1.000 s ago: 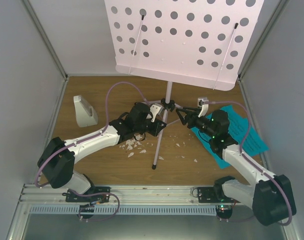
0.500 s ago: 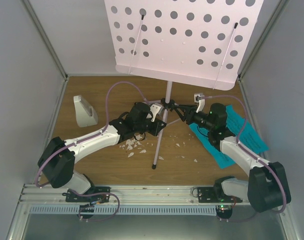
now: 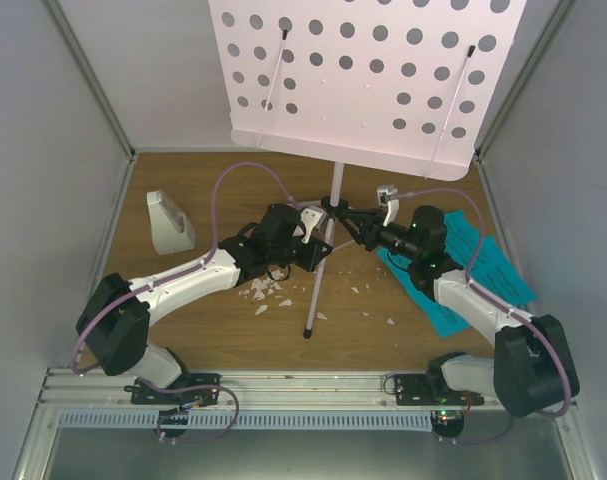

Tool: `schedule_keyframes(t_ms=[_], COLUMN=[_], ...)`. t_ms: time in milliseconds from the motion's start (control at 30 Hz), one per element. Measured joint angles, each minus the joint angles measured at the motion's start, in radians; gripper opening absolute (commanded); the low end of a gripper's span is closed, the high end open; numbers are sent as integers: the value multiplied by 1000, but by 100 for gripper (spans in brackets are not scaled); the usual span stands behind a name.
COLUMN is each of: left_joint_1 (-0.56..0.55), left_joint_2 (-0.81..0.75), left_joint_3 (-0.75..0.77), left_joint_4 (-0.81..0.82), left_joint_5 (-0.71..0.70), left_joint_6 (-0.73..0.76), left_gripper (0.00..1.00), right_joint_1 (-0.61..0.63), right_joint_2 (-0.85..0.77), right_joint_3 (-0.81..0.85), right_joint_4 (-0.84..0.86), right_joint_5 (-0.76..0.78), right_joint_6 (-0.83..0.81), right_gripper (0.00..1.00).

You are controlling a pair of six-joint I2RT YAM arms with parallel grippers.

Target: Pack up the instrument practice props

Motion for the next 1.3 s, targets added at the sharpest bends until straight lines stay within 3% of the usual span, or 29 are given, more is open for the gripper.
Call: schedule_keyframes(t_ms=[200, 267, 467, 967, 1033, 1100, 1133, 1300], left_joint_1=[0, 0, 0, 0, 0, 0, -1, -1], left_joint_2=[2, 6, 8, 8, 8, 8, 8, 8], left_joint_3=[6, 14, 17, 21, 21, 21, 22, 22], left_joint_4=[-7, -19, -21, -24, -24, -24, -23, -23], left_joint_5=[2, 2, 5, 13, 13, 16, 19, 21], left_joint_6=[2, 3, 6, 12, 12, 13, 15, 15], left_gripper=[0, 0, 0, 0, 0, 0, 0, 0], right_joint_1=[6, 7, 22, 157, 165, 171, 172, 150], right_joint_2=[2, -4, -38, -119, -125, -138, -153, -304], right_joint_3=[7, 7, 13, 42, 47, 47, 44, -27], right_joint_4=[-13, -23, -88, -257, -274, -287, -293, -227], right_joint_5=[15, 21, 66, 392, 417, 431, 438, 427], right_joint_6=[-58, -80, -222, -697, -718, -721, -706, -566], right_gripper=[6, 2, 5, 11, 18, 46, 55, 76])
